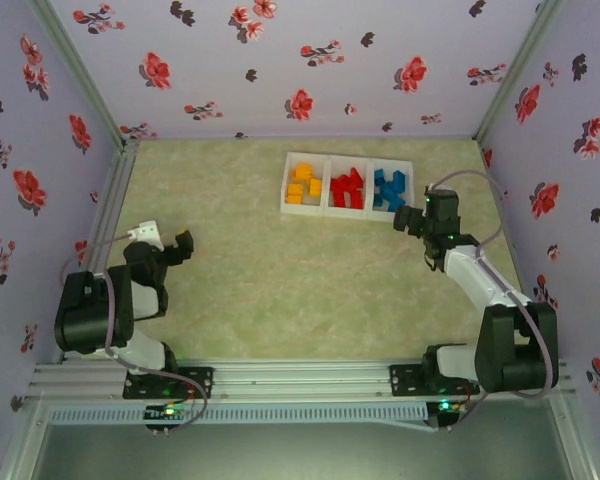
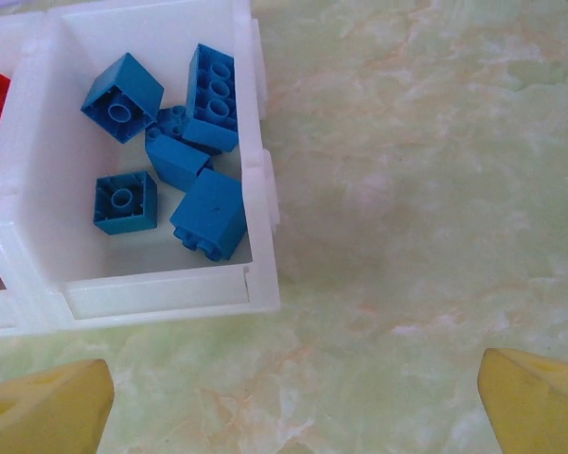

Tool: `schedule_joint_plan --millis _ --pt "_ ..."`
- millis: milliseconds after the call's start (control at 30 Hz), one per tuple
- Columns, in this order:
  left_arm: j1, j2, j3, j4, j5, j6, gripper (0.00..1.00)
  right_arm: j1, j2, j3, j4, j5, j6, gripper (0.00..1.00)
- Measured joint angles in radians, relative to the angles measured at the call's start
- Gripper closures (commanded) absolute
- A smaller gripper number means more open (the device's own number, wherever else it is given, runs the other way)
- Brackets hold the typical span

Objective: Sort the legos into containers by color

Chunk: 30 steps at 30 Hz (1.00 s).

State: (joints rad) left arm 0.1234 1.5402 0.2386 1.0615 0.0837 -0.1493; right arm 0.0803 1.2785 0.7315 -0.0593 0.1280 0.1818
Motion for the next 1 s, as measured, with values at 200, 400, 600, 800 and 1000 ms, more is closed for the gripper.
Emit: schedule_joint_plan --millis 200,400,600,800,1000 --pt "-0.063 0.0 0.127 -0.101 -0.05 0.049 0.0 -0.033 -0.037 -0.101 0.167 -0.013 -0.026 0.01" --pt "-0.08 0.0 0.14 -0.143 -0.078 0.07 0.0 -0.05 -0.037 -0.269 0.415 -0.027 -0.071 0.01" --pt "-0.08 0.0 0.14 -0.161 -0.084 0.079 0.0 -0.069 0.024 -0.302 0.591 -0.032 -0.094 0.01" --pt "-0.08 0.0 0.14 -0.162 -0.084 0.079 0.0 -0.109 0.209 -0.362 0.848 -0.053 -0.084 0.0" --pt "-0.08 0.0 0.14 -0.166 -0.084 0.079 0.0 -0.115 0.295 -0.366 0.903 -0.091 -0.08 0.01"
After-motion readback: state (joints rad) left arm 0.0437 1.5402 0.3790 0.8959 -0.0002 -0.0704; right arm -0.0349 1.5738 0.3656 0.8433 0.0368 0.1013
